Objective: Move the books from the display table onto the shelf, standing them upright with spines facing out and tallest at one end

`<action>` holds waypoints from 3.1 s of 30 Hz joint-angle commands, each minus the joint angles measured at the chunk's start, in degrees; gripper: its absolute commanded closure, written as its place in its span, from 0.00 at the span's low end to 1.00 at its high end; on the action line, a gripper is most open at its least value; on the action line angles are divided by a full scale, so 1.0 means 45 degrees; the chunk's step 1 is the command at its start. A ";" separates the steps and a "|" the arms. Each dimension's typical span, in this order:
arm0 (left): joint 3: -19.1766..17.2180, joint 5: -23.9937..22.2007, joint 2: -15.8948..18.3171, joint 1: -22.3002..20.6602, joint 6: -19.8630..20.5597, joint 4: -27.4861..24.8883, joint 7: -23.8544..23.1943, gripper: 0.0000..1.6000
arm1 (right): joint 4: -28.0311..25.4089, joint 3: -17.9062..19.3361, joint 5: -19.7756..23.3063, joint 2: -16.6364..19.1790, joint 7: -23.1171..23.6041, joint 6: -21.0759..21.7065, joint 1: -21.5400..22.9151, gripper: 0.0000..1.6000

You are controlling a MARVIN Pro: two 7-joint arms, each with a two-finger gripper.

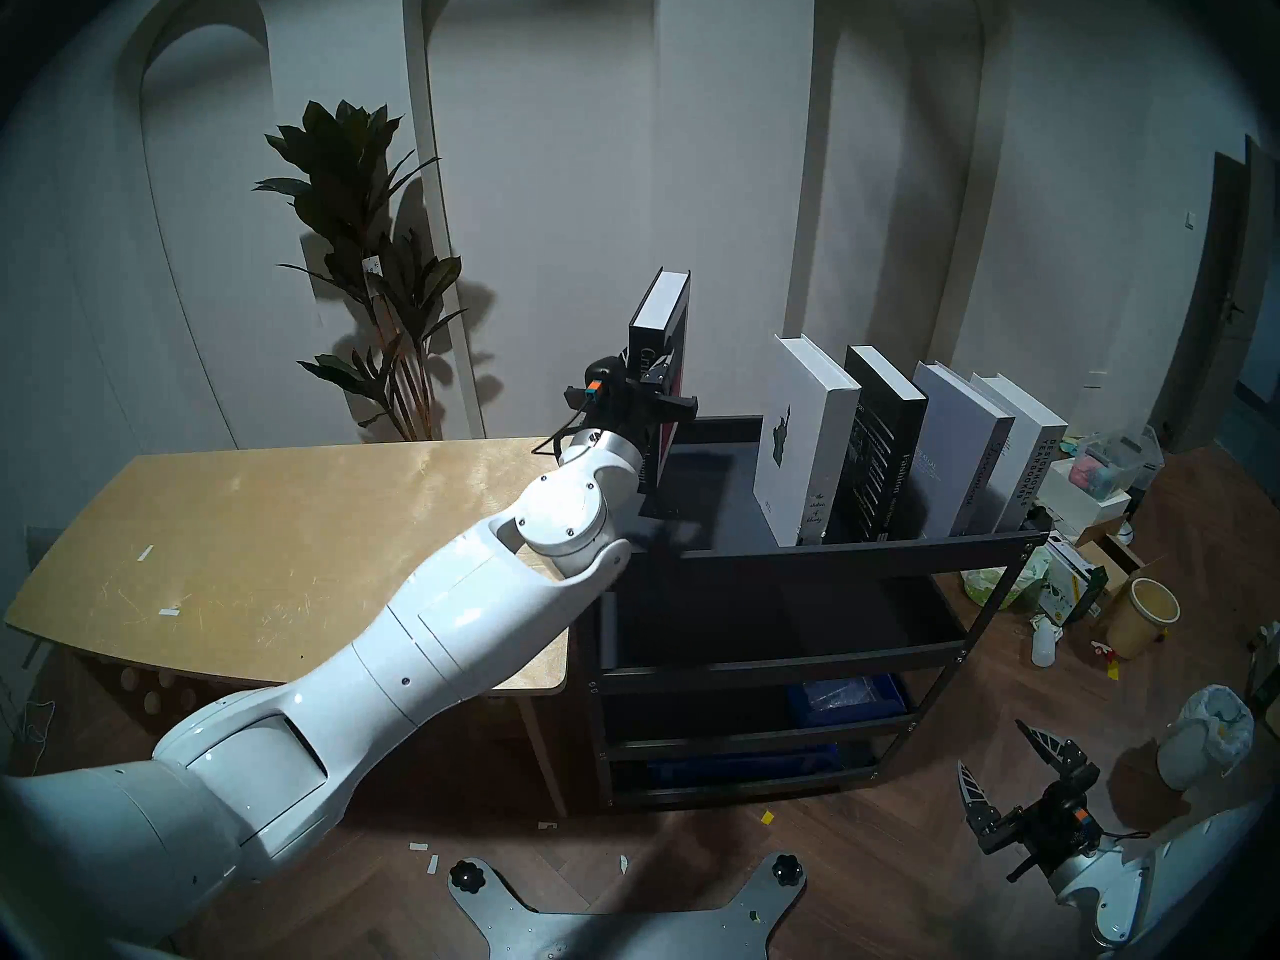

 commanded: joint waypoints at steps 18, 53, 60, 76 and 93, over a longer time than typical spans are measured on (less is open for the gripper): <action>-0.1201 -0.1044 -0.2107 -0.2048 0.2396 0.0288 0.1055 1.00 | -0.0065 0.0428 0.0045 0.0040 -0.0770 -0.0064 -0.0360 0.00; 0.0025 -0.0590 -0.1316 0.0063 0.2795 -0.1383 0.3070 1.00 | -0.0098 0.1341 -0.0575 0.0040 -0.1227 -0.0064 -0.1260 0.00; 0.0096 -0.0526 -0.1439 0.0102 0.2695 -0.1273 0.3326 1.00 | -0.0100 0.1509 -0.0626 0.0040 -0.1243 -0.0064 -0.1420 0.00; 0.0174 -0.0440 -0.1767 0.0327 0.2376 -0.1290 0.4087 1.00 | -0.0105 0.1990 -0.0718 0.0040 -0.1231 -0.0064 -0.1874 0.00; 0.0855 -0.0304 -0.1513 0.1180 0.1890 -0.1794 0.4435 1.00 | -0.0126 0.2485 -0.0782 0.0040 -0.1273 -0.0064 -0.2347 0.00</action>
